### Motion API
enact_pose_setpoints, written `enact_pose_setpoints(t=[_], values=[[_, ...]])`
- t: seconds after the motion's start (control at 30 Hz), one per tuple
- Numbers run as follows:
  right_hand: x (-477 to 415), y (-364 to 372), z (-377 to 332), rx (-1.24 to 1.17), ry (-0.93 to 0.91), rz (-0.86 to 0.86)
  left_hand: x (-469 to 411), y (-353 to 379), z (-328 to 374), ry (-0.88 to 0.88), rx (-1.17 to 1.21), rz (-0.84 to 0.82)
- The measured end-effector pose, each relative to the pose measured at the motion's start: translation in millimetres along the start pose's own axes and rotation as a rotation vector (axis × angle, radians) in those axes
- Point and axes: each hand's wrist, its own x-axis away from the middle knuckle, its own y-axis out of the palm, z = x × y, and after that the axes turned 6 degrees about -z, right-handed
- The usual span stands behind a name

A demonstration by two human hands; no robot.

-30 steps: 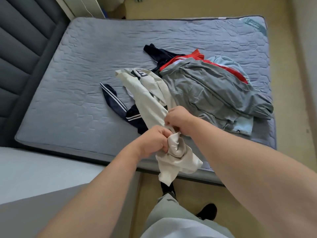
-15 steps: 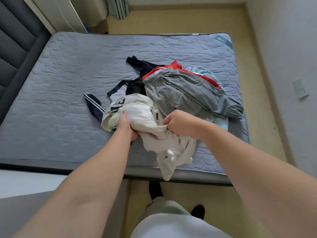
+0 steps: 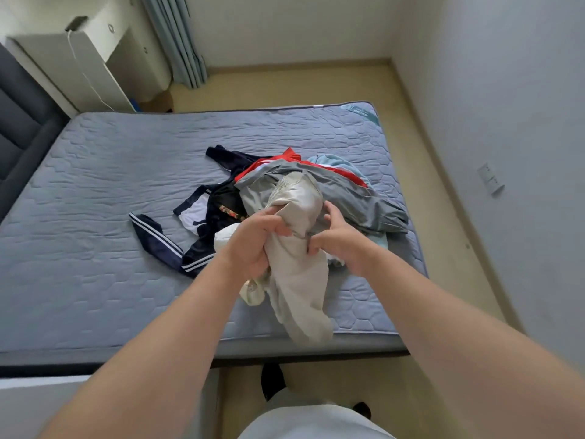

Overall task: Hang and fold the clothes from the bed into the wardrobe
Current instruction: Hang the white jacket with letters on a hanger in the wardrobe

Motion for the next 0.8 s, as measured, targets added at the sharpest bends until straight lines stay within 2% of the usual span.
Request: enact_pose_setpoints(t=[0.13,0.23,0.3,0.4,0.47,0.57,0.67,0.8], values=[[7.6,-8.6,3.7,-0.254,-0.087,-0.042,6.1,23.6,20.6,-0.027,-0.171,-0.027],[19.8,-22.7,-4.3,-0.404,-0.081,0.144,10.0,27.9,33.5,-0.049,-0.145,-0.105],[26.0,-35.7,-4.3,-0.386,-0.098,0.252,8.9,26.0,36.4,0.0,-0.195,-0.021],[40.9,-36.6,-3.2,-0.325,-0.144,0.002,5.2,27.4,32.6,0.054,-0.237,0.163],[47.1,-28.1,-1.8,-0.268,-0.14,-0.063,2.1,30.9,29.6,0.077,-0.212,0.226],[49.4,-18.9,9.1,-0.208,-0.197,0.054,-3.6,34.4,26.7,0.123,-0.319,0.304],[57.8,-19.4,20.4,-0.272,-0.225,0.066,-10.8,34.6,21.9,0.162,-0.408,0.312],[72.0,-27.0,25.5,-0.328,-0.309,0.131,-17.5,36.8,9.7,0.191,-0.674,0.403]])
